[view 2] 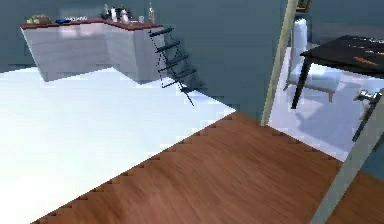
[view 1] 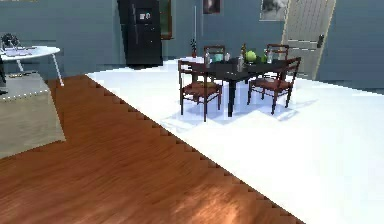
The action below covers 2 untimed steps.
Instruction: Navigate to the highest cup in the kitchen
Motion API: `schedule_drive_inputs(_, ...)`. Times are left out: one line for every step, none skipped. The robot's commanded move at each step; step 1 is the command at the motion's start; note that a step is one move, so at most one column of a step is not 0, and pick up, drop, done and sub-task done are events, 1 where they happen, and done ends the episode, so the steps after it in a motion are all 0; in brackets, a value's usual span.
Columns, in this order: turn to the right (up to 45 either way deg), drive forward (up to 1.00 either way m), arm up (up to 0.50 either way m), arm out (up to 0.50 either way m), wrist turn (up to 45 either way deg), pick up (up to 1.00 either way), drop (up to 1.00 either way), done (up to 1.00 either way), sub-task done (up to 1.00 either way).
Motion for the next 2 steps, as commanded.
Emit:
schedule_drive_inputs(-15.0,0.0,0.0,0.0,0.0,0.0,0.0,0.0,0.0)
schedule_drive_inputs(0.0,1.0,0.0,0.0,0.0,0.0,0.0,0.0,0.0)
